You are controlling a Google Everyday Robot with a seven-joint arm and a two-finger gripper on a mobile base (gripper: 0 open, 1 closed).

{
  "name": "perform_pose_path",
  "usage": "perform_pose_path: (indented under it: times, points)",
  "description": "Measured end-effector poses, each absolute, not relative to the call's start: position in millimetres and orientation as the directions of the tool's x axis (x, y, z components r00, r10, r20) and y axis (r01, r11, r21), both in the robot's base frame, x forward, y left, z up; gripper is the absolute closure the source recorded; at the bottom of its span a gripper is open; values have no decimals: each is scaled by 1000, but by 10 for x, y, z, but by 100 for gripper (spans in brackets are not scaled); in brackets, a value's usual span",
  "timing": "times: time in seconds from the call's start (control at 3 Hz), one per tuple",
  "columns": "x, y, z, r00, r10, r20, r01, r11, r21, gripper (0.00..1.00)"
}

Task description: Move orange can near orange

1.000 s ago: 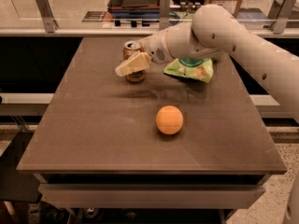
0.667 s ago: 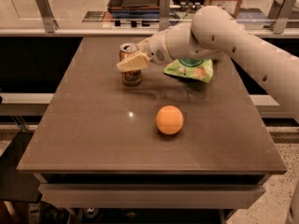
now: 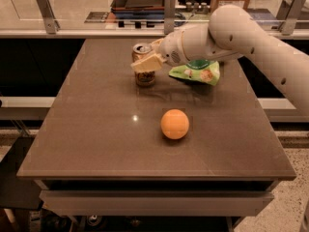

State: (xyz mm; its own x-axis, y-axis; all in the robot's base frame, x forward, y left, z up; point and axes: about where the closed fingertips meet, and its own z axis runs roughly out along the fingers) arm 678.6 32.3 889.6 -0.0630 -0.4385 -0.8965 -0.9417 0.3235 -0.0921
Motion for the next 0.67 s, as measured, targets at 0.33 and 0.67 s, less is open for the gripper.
perform_pose_path:
  times: [0.33, 0.67]
  points:
    - [6669, 44, 8989, -60, -466, -883, -959, 274, -79, 100]
    - [6409, -251, 9127, -101, -511, -854, -968, 249, -35, 100]
